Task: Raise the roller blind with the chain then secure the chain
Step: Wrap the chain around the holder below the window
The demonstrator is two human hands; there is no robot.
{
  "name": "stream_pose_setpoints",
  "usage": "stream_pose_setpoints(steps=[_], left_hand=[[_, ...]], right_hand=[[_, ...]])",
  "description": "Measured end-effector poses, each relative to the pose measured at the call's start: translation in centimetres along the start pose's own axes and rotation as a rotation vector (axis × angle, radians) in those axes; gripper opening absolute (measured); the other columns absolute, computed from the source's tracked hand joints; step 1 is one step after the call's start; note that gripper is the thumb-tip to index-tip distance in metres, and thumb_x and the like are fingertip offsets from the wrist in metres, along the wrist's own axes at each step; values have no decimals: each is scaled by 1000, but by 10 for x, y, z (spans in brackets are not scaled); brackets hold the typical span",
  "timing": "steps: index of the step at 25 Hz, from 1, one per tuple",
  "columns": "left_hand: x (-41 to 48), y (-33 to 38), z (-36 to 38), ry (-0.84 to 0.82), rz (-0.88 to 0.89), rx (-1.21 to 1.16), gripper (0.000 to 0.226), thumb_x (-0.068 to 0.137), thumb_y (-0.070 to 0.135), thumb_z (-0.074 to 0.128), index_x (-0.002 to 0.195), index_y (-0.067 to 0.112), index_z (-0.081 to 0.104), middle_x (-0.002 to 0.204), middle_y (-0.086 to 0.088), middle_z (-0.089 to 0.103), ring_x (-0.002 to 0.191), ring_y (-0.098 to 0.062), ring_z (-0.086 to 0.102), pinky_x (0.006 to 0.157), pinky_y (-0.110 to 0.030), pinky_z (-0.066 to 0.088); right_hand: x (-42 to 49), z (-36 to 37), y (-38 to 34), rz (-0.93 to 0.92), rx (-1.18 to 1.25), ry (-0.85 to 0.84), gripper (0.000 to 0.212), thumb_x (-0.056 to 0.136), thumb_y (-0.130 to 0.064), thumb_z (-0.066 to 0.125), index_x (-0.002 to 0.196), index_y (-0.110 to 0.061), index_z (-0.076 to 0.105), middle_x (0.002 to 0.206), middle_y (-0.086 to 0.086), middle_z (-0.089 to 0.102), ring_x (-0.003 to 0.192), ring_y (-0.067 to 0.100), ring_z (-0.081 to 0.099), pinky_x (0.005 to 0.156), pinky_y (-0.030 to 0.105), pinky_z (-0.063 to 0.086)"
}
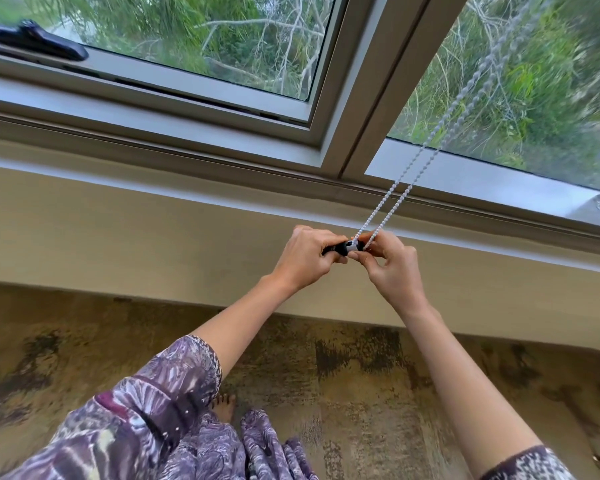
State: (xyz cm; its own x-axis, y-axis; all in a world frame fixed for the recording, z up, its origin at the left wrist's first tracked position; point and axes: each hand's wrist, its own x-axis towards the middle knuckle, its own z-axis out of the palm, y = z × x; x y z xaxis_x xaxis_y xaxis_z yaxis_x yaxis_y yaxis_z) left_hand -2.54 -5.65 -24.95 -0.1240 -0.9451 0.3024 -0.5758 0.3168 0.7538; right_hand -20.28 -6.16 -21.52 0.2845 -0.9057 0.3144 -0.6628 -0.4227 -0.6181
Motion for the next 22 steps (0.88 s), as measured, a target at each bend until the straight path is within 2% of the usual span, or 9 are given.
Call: stream_pose_setpoints(steps=[4,7,9,11,12,14,16,19,22], left_hand=[[0,-4,-4,-61,18,-46,30,81,15,72,111,18,73,101,4,77,92,-14,68,95,-38,45],[0,-6,-6,-100,23,-95,31,82,13,71,113,20,72,97,5,77,85,-7,66,81,-24,49],[2,-7,-8,-96,41,-83,33,81,11,70,112,22,73,93,7,77,79,2,60,73,-12,42],[0,-7,-9,-42,51,-78,31,79,10,71,108,21,74,90,7,78,78,7,56,72,-1,36],[-1,-6,-8,-10,49,-91,30,77,9,72,105,19,75,89,5,78,79,7,56,74,-1,37],[-5,-6,-6,52,30,-109,27,76,11,74,102,18,77,88,2,78,78,2,61,83,-14,43],[-10,-3,-1,103,-5,-80,25,77,15,74,102,19,76,87,1,78,82,-14,66,87,-24,40],[-15,0,9,180,-60,-45,28,78,20,75,106,18,75,88,-4,78,88,-25,65,87,-24,34],[-16,0,13,221,-79,-70,32,77,22,76,108,15,74,91,-5,78,88,-26,68,86,-26,39]], right_hand=[[-1,-3,-3,-32,-16,-37,22,81,-14,74,98,-23,67,93,1,68,84,-6,63,82,11,52],[-2,-2,-5,-59,-67,-53,20,82,-12,73,100,-17,67,92,2,66,82,1,63,79,19,54],[-3,-2,-6,-69,-80,-52,19,82,-12,73,100,-15,67,91,3,65,80,4,64,78,25,55],[-3,-1,-8,-70,-82,-51,19,81,-13,73,100,-15,67,91,2,65,80,3,63,78,26,56],[-3,0,-9,-67,-89,-47,19,81,-14,74,99,-15,67,90,2,65,79,3,64,78,27,56],[-2,1,-10,-58,-109,-30,18,81,-18,74,97,-17,67,88,2,66,78,7,65,75,30,57],[1,4,-11,-47,-124,-16,16,82,-21,73,95,-18,66,84,3,66,76,15,66,72,36,57],[6,6,-10,-22,-138,-26,16,83,-23,71,97,-17,67,84,6,67,77,21,67,73,42,56],[6,8,-13,-9,-129,-34,21,83,-23,72,103,-20,67,88,5,67,79,13,67,78,34,57]])
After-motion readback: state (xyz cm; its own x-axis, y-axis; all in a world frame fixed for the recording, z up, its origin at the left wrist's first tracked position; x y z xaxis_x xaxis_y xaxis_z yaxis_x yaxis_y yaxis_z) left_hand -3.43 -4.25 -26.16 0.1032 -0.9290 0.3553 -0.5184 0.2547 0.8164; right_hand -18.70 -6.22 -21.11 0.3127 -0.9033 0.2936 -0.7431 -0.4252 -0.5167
